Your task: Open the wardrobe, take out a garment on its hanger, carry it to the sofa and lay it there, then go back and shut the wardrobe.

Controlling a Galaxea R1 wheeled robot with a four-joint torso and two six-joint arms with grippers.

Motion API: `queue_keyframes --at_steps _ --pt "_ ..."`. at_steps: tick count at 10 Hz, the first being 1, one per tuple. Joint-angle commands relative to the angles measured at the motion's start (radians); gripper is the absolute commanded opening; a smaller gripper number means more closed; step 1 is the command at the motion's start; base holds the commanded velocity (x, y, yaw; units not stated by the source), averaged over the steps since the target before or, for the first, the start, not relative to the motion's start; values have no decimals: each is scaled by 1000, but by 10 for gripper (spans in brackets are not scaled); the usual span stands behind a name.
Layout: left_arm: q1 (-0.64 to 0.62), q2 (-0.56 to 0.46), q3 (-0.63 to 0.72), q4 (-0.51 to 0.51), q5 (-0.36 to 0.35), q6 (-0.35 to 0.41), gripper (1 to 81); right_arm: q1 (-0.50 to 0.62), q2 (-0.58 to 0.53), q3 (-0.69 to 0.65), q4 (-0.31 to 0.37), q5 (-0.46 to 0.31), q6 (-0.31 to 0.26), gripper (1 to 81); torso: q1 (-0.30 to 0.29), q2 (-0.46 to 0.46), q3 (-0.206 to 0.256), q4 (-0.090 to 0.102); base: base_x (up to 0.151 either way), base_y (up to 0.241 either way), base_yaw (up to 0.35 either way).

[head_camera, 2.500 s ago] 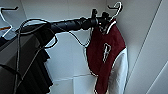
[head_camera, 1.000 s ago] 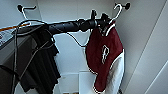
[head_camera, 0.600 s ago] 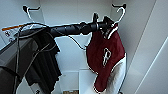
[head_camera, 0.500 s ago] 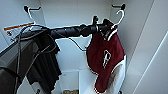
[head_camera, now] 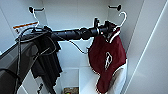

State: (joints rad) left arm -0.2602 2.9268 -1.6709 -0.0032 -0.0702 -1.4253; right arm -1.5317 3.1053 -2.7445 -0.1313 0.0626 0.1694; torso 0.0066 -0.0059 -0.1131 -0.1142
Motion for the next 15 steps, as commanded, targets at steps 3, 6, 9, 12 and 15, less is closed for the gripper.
queue_keyframes --at_steps 3,6,9,12,15 --pt "-173 -66 65 54 -126 34 10 34 9 8 7 -52 1 811 0 0 0 0 -110 0 0" --pt "-150 -122 118 65 -146 34 10 34 11 8 5 -52 1 811 0 0 0 0 -109 0 0" --pt "-138 -147 152 72 -148 37 10 34 11 9 5 -52 1 811 0 0 0 0 -108 0 0" --pt "-113 -185 195 81 -168 39 10 34 11 8 5 -50 1 811 0 0 0 0 -107 0 0" --pt "-101 -216 226 89 -172 45 10 34 12 8 5 -50 1 811 0 0 0 0 -82 0 0"
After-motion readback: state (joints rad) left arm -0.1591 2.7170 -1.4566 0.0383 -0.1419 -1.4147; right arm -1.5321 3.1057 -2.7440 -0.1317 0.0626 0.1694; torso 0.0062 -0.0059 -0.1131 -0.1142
